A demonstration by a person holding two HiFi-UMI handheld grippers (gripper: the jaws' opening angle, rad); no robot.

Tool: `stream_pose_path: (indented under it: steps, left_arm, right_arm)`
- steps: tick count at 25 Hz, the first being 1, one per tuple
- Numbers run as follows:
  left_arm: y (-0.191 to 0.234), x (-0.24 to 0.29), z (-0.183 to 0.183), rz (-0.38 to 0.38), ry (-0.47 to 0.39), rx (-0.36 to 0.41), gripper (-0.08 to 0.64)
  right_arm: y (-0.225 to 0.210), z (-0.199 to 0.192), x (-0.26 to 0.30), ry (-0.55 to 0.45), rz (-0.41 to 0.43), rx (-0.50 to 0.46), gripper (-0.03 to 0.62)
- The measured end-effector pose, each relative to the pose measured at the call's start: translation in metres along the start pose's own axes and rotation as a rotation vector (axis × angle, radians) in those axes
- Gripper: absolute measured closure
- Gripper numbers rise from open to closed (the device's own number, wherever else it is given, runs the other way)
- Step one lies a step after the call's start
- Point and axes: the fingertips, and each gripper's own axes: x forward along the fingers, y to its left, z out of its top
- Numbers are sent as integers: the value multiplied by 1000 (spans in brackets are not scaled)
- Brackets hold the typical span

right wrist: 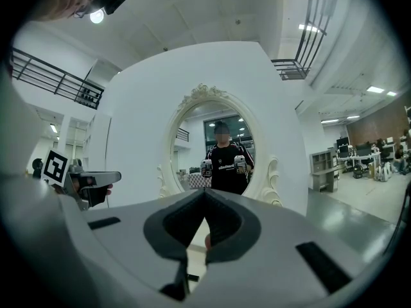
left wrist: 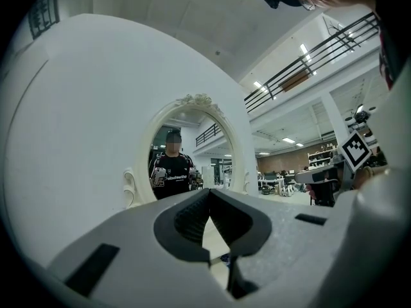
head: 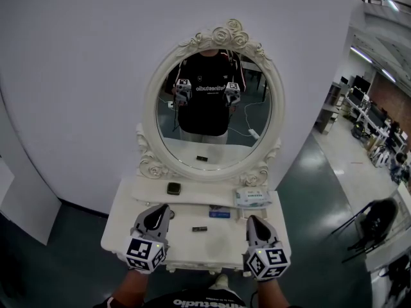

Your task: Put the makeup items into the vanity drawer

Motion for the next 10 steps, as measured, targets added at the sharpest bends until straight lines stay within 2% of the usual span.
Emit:
stream_pose_path:
  steps: [10]
  left_arm:
    - [1,0,6,11,-17,15,554]
  right_arm:
    - [-2,-4,-1,9,1,6,589]
